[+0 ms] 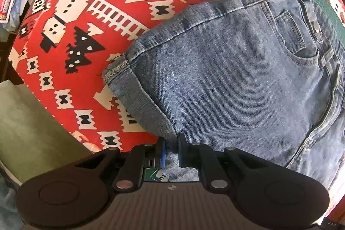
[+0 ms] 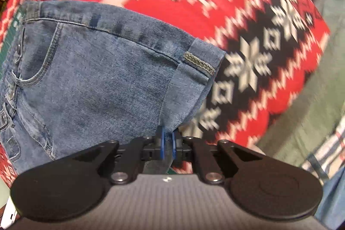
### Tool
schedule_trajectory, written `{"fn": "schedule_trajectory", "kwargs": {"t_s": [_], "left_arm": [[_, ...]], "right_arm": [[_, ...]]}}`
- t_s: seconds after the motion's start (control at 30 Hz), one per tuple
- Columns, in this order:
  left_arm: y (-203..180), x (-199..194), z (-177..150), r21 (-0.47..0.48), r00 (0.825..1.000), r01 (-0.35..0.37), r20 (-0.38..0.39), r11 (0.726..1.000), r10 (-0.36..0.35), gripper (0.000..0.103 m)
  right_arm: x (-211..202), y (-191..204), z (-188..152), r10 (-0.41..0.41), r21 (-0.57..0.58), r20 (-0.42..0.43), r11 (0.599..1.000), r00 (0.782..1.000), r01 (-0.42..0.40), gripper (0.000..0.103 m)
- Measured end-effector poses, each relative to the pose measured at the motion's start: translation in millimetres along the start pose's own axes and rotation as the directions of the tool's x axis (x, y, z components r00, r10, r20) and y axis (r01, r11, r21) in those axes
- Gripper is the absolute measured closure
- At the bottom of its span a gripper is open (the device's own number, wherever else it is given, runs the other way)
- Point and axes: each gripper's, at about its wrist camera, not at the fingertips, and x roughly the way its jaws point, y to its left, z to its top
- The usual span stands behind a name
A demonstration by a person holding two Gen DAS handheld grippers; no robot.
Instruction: Fold clothes
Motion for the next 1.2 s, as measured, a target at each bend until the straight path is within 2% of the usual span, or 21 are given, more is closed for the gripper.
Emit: {"fn": "schedule_trajectory", "kwargs": {"t_s": [0.23, 0.37, 0.47, 0.5, 0.57, 0.67, 0.77, 0.9, 0.97, 1.07, 1.17, 1.2], "left_arm": [[-9.2, -17.1, 1.8, 0.054, 1.0, -0.01, 0.005, 0.998, 0.01, 0.078], [2.4, -33.6, 9.3, 0.016, 1.0, 0.015, 0.007, 1.0, -0.015, 0.076], [1.3, -53.1, 19.1, 0.033, 0.997, -0.013, 0.071, 0.999, 0.011, 0.076], [5.1, -59.9, 12.5, 0.047, 0.996, -0.012, 0.094, 0.999, 0.008, 0.076], [37.3, -58.2, 15.1, 0.092, 0.987, 0.007, 0.161, 0.996, -0.022, 0.076], [30.2, -61.4, 44.0, 0.211, 0.964, 0.027, 0.255, 0.977, -0.082, 0.075], [-1.3, -62.8, 69.5, 0.338, 0.939, -0.004, 0.326, 0.941, -0.113, 0.075], [-38.5, -47.6, 107.1, 0.481, 0.911, -0.014, 0.368, 0.876, -0.187, 0.075], [-59.5, -42.1, 119.9, 0.561, 0.894, -0.058, 0.397, 0.826, -0.207, 0.072], [-88.8, -36.4, 130.9, 0.669, 0.874, -0.132, 0.427, 0.731, -0.234, 0.069], [-108.9, -30.0, 138.9, 0.733, 0.864, -0.174, 0.434, 0.657, -0.256, 0.069], [-112.9, -28.7, 140.5, 0.746, 0.862, -0.176, 0.432, 0.642, -0.265, 0.069]], "right_arm": [[-15.4, -0.5, -8.1, 0.006, -0.093, 0.036, 0.996, 0.999, -0.003, 0.09], [-37.1, -14.4, 0.3, -0.001, -0.086, 0.073, 0.996, 0.997, 0.007, 0.089], [-55.6, -26.9, 8.2, -0.002, -0.082, 0.106, 0.997, 0.994, 0.01, 0.088], [-61.7, -31.0, 10.9, -0.002, -0.081, 0.117, 0.997, 0.993, 0.011, 0.088], [-77.3, -21.6, 17.9, 0.017, -0.156, 0.179, 0.988, 0.984, 0.011, 0.088], [-96.4, 5.9, 36.4, 0.066, -0.302, 0.264, 0.953, 0.962, 0.017, 0.084], [-102.7, 41.9, 54.4, 0.126, -0.45, 0.323, 0.892, 0.938, 0.035, 0.083], [-82.6, 105.3, 86.6, 0.207, -0.516, 0.317, 0.856, 0.925, -0.015, 0.079], [-75.1, 128.2, 99.3, 0.231, -0.552, 0.301, 0.834, 0.925, -0.028, 0.078], [-60.8, 161.8, 110.3, 0.265, -0.624, 0.29, 0.781, 0.919, -0.028, 0.076], [-50.5, 191.7, 120.5, 0.274, -0.686, 0.297, 0.727, 0.915, 0.005, 0.07], [-47.6, 198.5, 122.8, 0.272, -0.701, 0.296, 0.713, 0.916, 0.015, 0.069]]}}
